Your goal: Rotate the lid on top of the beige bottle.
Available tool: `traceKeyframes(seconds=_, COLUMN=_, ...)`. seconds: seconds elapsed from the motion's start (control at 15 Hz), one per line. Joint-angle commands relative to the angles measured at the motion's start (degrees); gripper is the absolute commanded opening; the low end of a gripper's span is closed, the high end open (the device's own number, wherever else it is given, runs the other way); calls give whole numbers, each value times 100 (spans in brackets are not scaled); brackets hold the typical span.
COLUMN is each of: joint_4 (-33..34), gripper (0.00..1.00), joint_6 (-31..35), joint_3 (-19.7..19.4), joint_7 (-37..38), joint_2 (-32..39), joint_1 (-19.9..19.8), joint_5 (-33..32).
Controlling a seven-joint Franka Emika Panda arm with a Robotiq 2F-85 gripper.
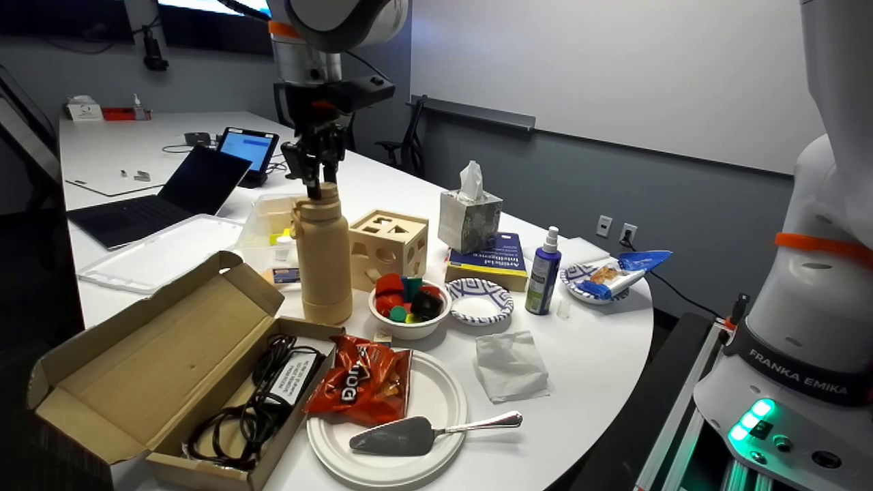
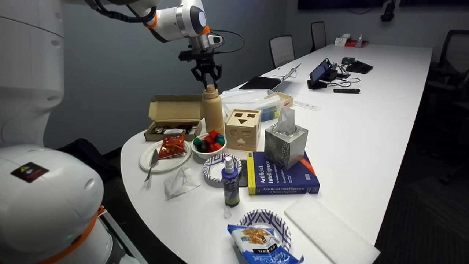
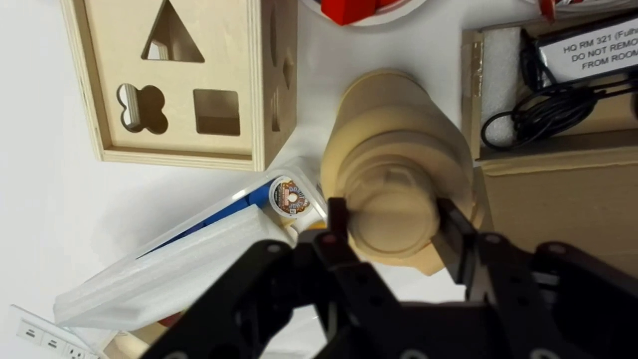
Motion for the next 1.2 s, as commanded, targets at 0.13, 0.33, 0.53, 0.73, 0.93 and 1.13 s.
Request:
traceKeyframes(seconds=0.13, joint_4=246, gripper=22, joint_6=-124, joint_3=111, joint_7=-819, joint_2=144, joint_1=-175, joint_5=183)
traceKeyframes(seconds=0.33, joint_4=247, gripper=22, joint_6=-103, joint_3=148, joint_7=-1293, joint_2=152, joint_1=-227, joint_5=184)
traceKeyframes(seconds=0.53, joint_4=226, gripper=22, joint_6=-106, joint_3=233, joint_7=-1755, joint_2=164, joint_1=-304, joint_5=278)
traceKeyframes(seconds=0.73, joint_4=203, gripper=22, joint_6=-132, joint_3=324, joint_7=-2238, joint_2=169, joint_1=-368, joint_5=353)
traceKeyframes(seconds=0.93, joint_4=192, gripper=22, joint_6=-127, joint_3=353, joint_7=-2632, joint_2=176, joint_1=-394, joint_5=269)
traceKeyframes(seconds=1.13, joint_4=184, gripper=22, joint_6=-76, joint_3=373, joint_7=-3001, joint_2=188, joint_1=-423, joint_5=232)
